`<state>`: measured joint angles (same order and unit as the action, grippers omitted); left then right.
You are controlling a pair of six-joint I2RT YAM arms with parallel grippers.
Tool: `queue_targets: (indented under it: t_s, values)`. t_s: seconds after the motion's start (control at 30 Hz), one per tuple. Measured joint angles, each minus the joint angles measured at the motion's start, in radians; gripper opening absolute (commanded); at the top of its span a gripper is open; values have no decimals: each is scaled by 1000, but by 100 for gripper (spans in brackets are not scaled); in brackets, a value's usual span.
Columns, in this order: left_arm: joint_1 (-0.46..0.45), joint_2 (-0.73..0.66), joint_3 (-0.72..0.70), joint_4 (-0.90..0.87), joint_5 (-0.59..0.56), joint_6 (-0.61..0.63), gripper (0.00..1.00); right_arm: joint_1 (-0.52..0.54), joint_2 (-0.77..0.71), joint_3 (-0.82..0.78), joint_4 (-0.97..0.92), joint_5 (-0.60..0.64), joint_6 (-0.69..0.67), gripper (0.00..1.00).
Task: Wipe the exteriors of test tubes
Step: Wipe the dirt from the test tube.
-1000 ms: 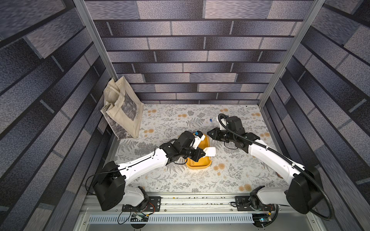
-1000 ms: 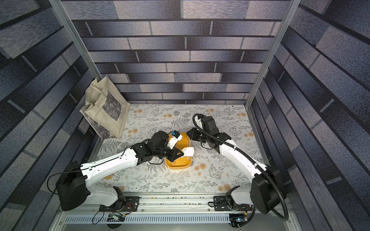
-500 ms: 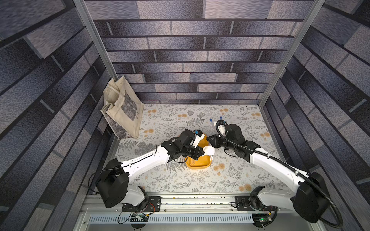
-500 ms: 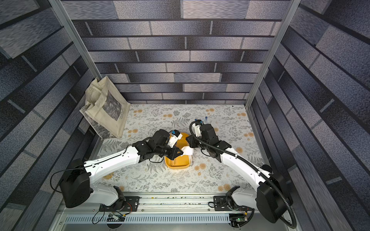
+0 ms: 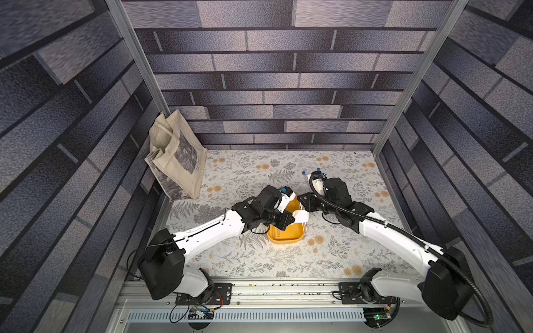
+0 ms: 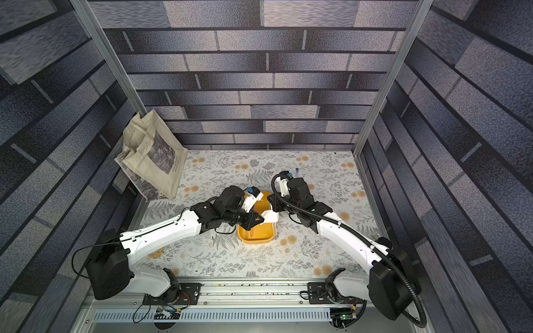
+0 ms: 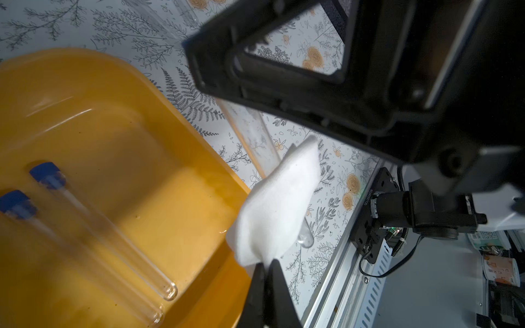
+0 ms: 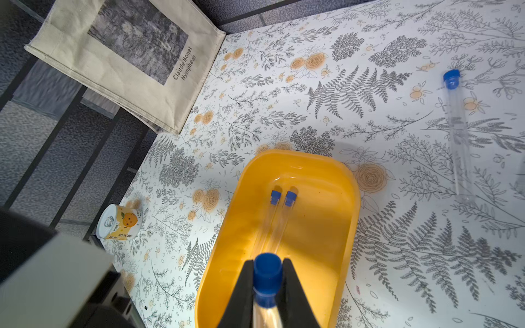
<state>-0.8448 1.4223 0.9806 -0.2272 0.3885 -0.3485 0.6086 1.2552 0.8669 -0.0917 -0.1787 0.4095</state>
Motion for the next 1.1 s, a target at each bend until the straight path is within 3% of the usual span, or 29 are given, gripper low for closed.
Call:
queue_targets:
  t_s: [0.47,0.73,1.1]
  values:
    - [-48,0,-88,39,-1,-26,0,1,43,50,49,3,-3,13]
    - [21,4,-73,53,-3,-25,0,1,44,50,53,2,-3,14]
    - [116,74,68,29,-3,21,0,1,44,32,68,2,2,13]
